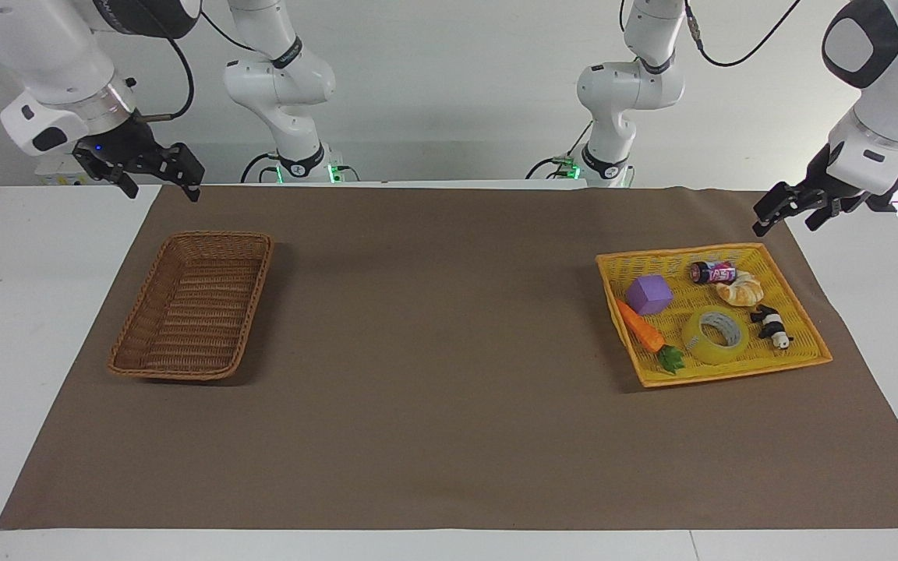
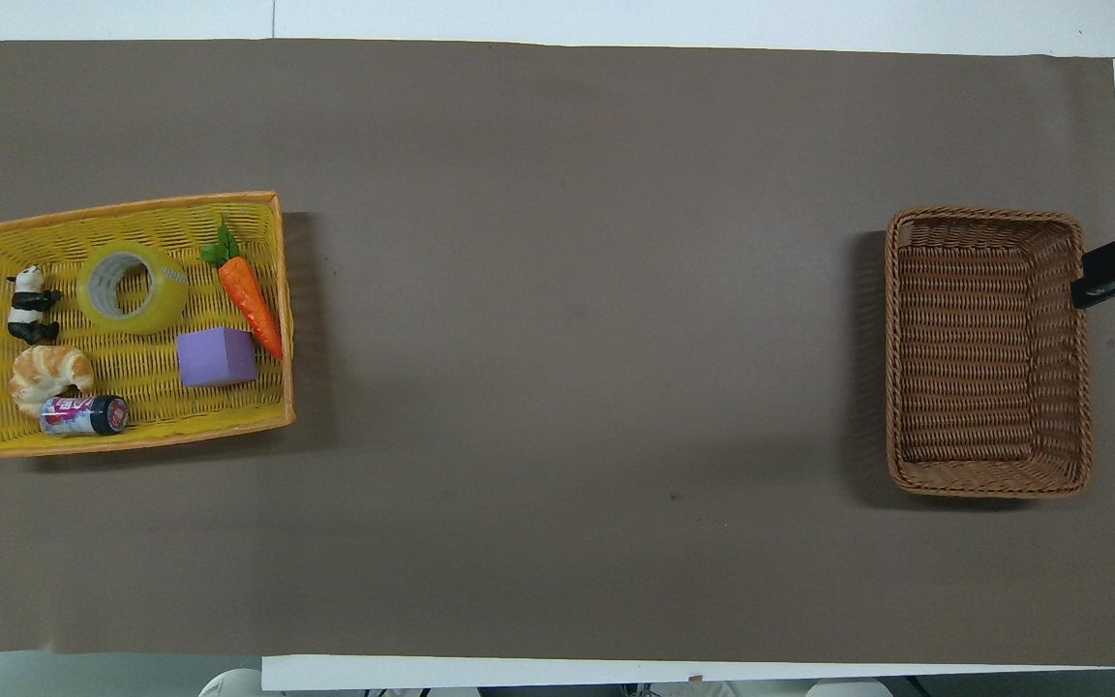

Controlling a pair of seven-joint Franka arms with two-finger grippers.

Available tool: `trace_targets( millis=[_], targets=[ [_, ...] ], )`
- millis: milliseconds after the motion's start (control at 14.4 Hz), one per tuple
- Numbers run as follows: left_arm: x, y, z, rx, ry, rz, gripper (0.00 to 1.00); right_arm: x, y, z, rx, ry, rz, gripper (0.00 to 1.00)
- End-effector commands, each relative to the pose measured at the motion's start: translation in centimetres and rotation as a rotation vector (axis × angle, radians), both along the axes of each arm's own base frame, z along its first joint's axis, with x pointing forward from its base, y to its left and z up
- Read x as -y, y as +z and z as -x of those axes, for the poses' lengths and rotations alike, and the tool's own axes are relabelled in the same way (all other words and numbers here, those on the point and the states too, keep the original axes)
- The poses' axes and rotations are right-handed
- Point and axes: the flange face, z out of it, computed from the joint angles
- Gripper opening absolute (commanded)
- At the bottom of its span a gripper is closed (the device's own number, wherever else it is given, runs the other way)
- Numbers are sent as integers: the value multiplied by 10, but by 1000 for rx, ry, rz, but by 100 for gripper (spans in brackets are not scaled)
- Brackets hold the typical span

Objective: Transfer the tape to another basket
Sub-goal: 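Move the left gripper toward the yellow tape roll in the yellow basket, then lower the left gripper onto the tape roll and grasp its rim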

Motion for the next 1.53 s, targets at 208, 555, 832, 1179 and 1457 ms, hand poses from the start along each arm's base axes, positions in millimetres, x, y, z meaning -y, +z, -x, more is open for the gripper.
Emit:
trace_targets(
  millis=[208, 555, 832, 1179, 1457],
  targets=[
    [0, 0, 9, -12, 9, -17, 100, 1, 1, 7, 1, 23, -3, 99],
    [-53, -104, 16, 76, -39, -15, 100, 1, 0, 7, 0, 23, -3, 99],
    [-61, -189, -9, 88, -19, -32, 100, 1, 1, 7, 1, 23, -3, 99],
    [-64, -241, -18, 117, -8, -41, 84, 1, 1, 7, 1, 23, -3, 99],
    [-58, -253, -21, 124, 38, -41, 77, 1, 1, 7, 1, 23, -3, 99]
  ],
)
